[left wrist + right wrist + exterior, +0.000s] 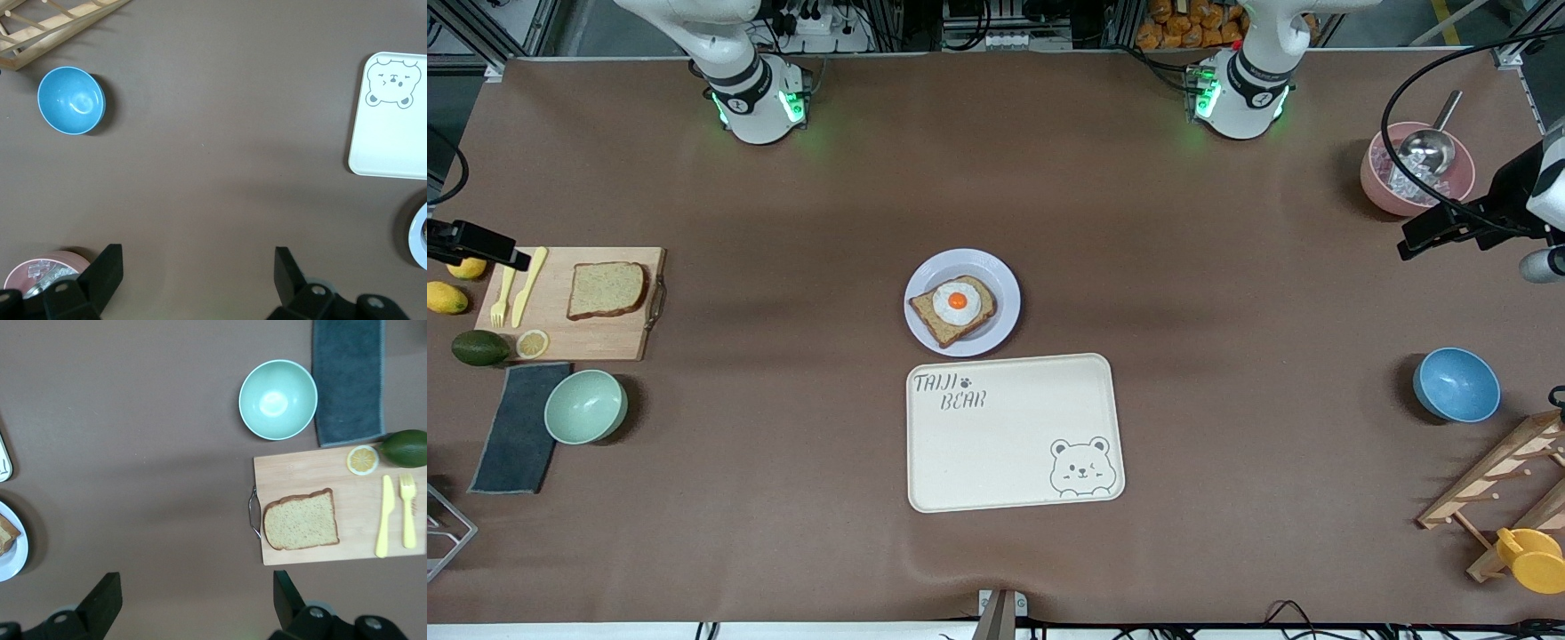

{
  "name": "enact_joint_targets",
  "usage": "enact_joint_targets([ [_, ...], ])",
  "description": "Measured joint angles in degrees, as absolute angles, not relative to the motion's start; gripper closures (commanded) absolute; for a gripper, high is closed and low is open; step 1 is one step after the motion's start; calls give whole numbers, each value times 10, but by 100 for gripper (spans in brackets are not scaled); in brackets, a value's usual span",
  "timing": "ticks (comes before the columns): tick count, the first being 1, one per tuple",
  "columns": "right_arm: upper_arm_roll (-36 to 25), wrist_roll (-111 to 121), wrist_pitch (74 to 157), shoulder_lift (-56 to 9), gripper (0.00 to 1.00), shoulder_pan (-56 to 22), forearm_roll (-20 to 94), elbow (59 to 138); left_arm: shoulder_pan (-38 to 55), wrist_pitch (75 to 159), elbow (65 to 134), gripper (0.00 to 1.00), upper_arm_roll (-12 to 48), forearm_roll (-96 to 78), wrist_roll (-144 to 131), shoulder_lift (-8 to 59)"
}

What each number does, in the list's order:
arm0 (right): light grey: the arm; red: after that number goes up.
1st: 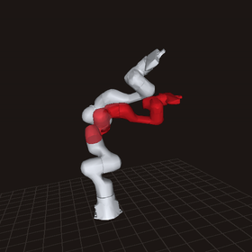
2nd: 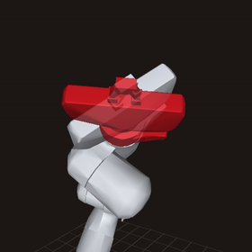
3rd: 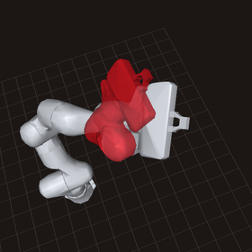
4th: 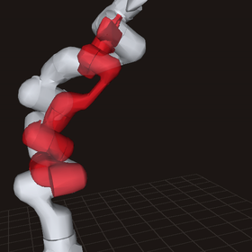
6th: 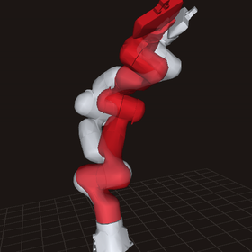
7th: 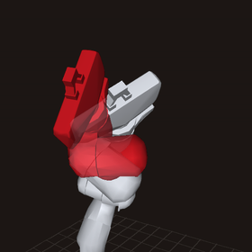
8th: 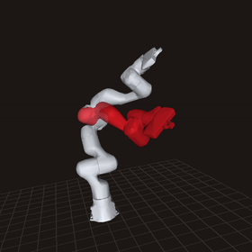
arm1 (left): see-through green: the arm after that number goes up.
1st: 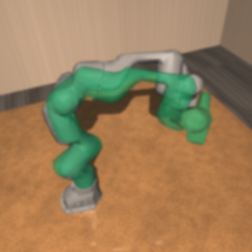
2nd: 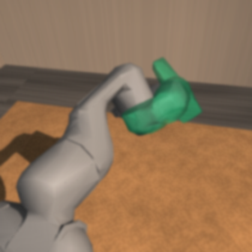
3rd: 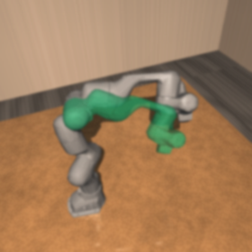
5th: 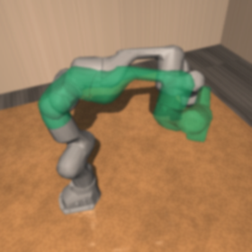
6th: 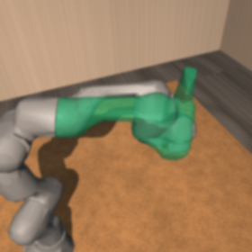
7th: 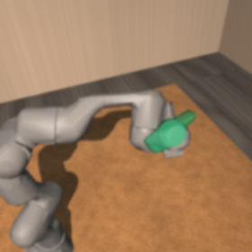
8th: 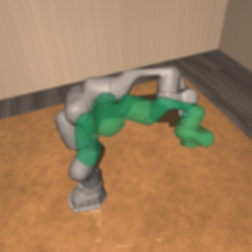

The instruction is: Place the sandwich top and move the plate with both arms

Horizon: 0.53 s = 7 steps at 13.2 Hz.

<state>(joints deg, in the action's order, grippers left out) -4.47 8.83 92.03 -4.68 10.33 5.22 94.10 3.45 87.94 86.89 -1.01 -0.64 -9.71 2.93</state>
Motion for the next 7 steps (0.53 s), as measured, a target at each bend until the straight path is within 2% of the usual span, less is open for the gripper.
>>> enact_joint_targets([
  [3,-45,126,933,-77,0,144,65,968,39,866,869,0,-6,-7,-97,31],
  [7,-46,195,963,-147,0,185,69,976,54,864,870,0,12,-22,-100,39],
])
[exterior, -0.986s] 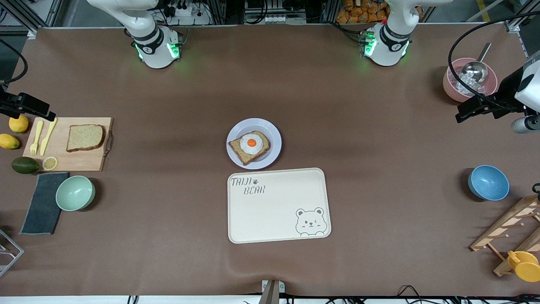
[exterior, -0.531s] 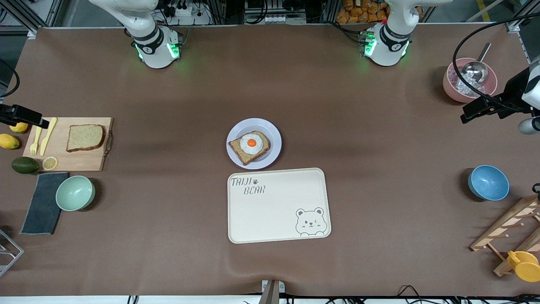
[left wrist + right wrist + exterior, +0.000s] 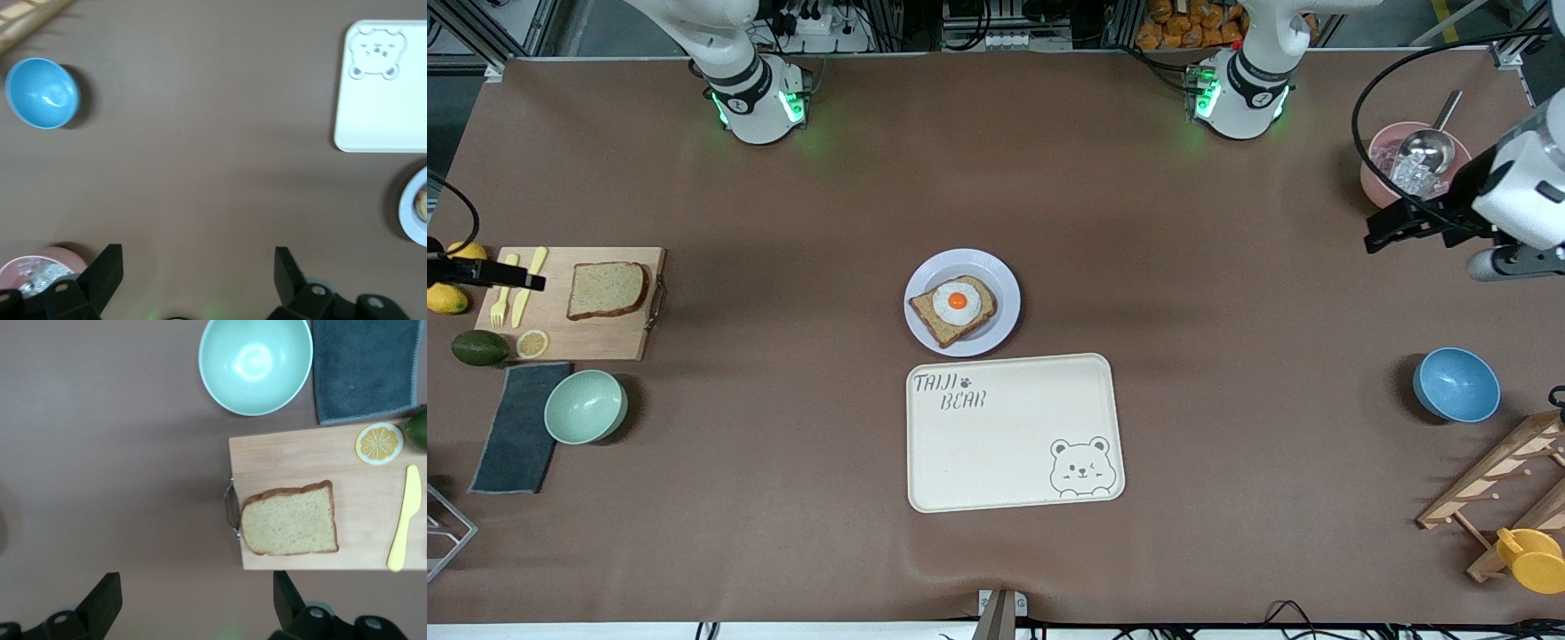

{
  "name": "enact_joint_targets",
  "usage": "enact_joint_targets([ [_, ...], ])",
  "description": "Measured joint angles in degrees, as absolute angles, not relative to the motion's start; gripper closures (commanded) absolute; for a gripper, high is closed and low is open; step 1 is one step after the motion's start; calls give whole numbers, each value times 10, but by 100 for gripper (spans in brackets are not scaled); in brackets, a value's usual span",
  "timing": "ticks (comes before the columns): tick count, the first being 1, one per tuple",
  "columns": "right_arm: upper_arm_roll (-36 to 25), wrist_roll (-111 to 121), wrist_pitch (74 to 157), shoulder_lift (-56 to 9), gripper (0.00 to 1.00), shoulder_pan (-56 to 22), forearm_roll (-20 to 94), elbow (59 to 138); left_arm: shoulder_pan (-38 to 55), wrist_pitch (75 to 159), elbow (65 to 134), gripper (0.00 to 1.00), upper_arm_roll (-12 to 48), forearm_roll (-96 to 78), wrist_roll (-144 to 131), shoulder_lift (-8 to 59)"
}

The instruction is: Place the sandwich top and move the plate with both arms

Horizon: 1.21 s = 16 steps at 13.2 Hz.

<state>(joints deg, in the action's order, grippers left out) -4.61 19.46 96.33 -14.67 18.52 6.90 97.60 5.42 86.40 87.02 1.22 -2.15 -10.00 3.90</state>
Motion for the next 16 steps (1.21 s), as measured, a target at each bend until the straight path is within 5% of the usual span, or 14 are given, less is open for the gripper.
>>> enact_joint_targets([
  [16,-47,424,1072,-327,24,304,73,981,45,921,896,0,18,-116,-103,80],
])
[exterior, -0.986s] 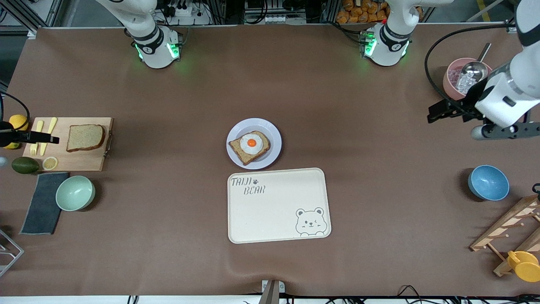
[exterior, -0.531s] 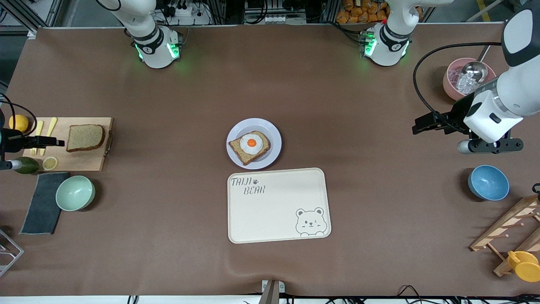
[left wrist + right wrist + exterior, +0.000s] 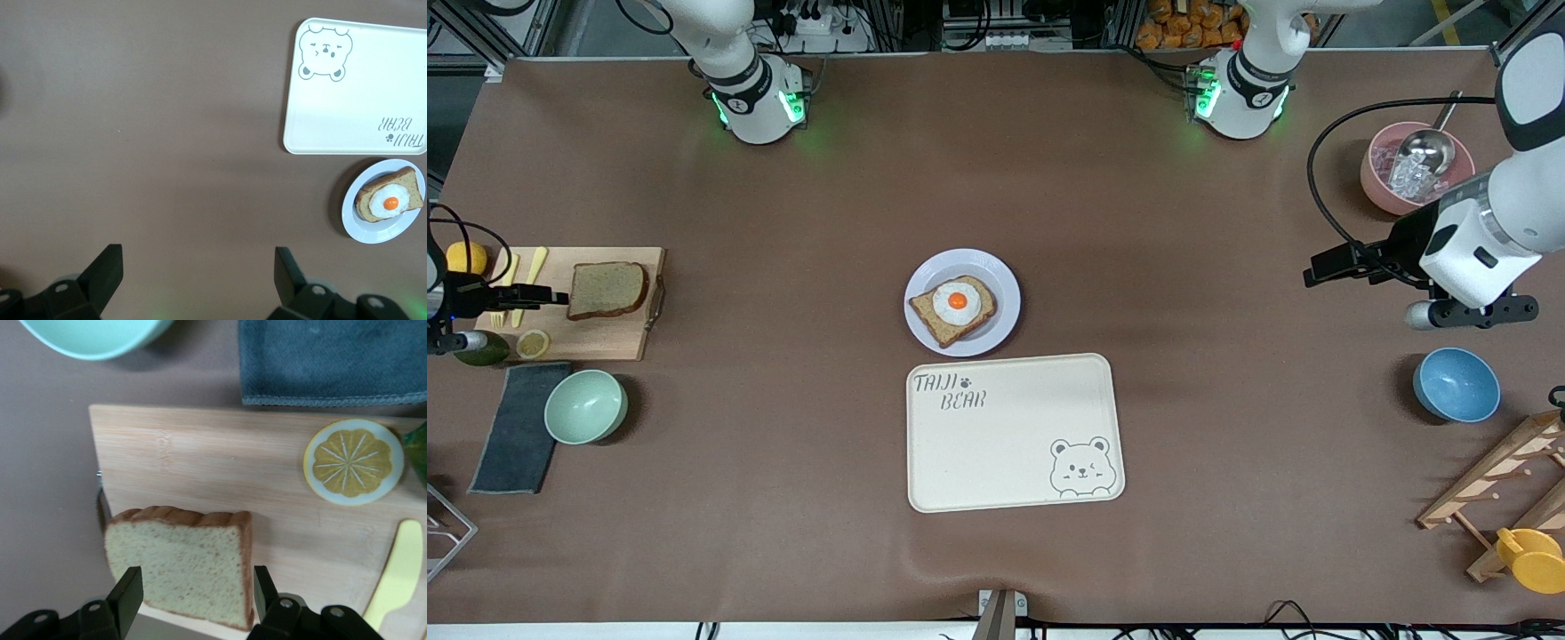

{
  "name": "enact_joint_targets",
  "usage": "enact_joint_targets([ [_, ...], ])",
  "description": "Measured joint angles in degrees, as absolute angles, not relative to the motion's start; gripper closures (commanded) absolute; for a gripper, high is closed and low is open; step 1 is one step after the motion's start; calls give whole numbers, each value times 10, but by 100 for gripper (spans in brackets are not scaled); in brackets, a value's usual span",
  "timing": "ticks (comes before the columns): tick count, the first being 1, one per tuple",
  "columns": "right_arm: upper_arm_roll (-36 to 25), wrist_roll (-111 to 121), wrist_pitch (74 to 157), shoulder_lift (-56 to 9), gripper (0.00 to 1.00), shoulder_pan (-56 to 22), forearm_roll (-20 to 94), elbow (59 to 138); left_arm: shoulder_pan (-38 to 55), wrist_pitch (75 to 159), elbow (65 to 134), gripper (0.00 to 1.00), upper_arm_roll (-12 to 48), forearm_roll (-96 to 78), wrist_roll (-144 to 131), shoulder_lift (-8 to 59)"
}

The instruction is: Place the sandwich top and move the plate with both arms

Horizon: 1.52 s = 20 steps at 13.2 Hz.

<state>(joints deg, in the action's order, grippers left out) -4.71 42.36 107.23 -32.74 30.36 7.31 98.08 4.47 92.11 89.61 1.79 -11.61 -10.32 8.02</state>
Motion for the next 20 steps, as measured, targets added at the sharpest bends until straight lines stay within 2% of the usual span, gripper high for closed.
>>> enact_joint_targets([
  [4,-47,457,1090,-352,24,310,79,981,71,943,903,0,22,-125,-103,89],
  [7,-47,477,1088,-357,33,317,84,984,91,971,906,0,25,-134,-103,109],
  [9,-47,488,1088,-361,43,323,90,991,102,992,907,0,29,-134,-103,127],
  [11,-47,497,1088,-363,70,326,92,993,113,1009,907,0,31,-134,-103,143],
  [14,-47,502,1089,-363,89,326,93,994,131,1052,919,0,34,-137,-105,155],
  [15,-47,503,1090,-363,100,326,94,995,134,1075,933,0,37,-148,-106,155],
  [20,-48,536,1101,-363,100,326,100,1000,143,1185,1004,0,75,-184,-132,156],
])
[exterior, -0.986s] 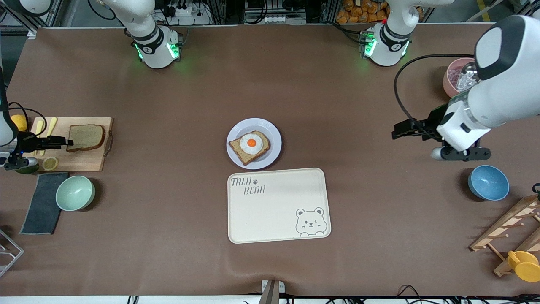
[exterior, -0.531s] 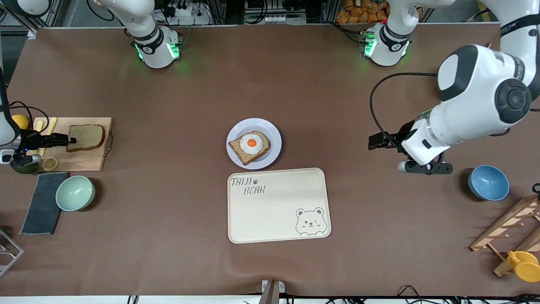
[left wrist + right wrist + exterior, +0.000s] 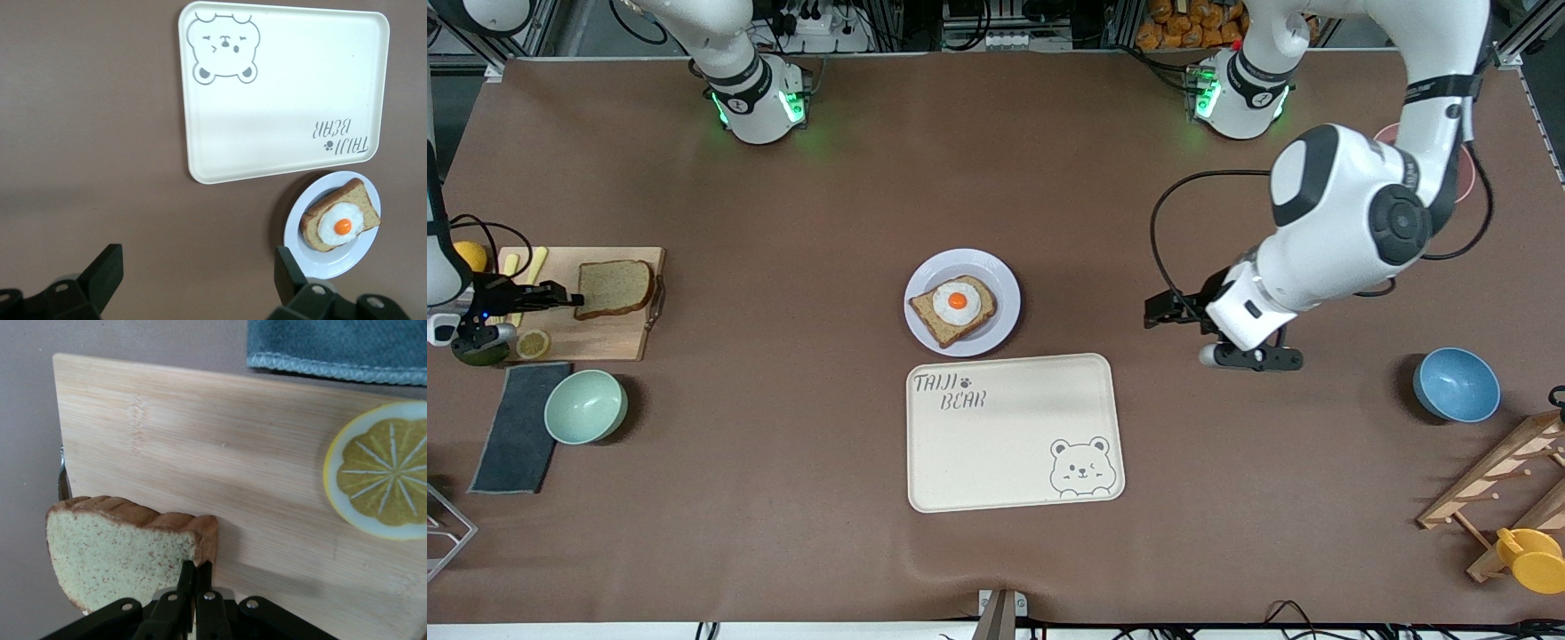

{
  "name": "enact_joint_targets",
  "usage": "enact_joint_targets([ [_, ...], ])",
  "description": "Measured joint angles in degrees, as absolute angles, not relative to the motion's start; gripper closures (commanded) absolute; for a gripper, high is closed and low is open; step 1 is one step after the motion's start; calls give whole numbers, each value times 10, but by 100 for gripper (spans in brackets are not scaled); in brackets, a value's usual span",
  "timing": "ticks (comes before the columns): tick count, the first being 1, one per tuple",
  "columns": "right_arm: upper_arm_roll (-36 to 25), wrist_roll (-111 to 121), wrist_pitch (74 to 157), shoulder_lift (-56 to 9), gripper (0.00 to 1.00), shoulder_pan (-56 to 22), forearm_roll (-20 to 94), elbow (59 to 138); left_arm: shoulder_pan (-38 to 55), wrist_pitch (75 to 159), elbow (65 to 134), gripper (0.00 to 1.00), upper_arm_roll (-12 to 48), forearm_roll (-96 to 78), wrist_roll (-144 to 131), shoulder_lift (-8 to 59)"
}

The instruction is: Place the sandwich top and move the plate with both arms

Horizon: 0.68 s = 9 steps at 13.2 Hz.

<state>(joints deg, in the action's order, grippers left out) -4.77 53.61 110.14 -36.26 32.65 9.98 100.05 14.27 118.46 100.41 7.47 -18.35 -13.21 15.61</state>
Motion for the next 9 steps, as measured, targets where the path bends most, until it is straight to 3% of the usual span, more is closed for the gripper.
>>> enact_joint_targets([
  [4,-48,536,1093,-362,100,327,117,1000,171,1224,1027,0,85,-184,-161,160],
  [9,-37,472,1005,-359,100,319,145,974,178,1322,1079,0,93,-209,-180,168],
])
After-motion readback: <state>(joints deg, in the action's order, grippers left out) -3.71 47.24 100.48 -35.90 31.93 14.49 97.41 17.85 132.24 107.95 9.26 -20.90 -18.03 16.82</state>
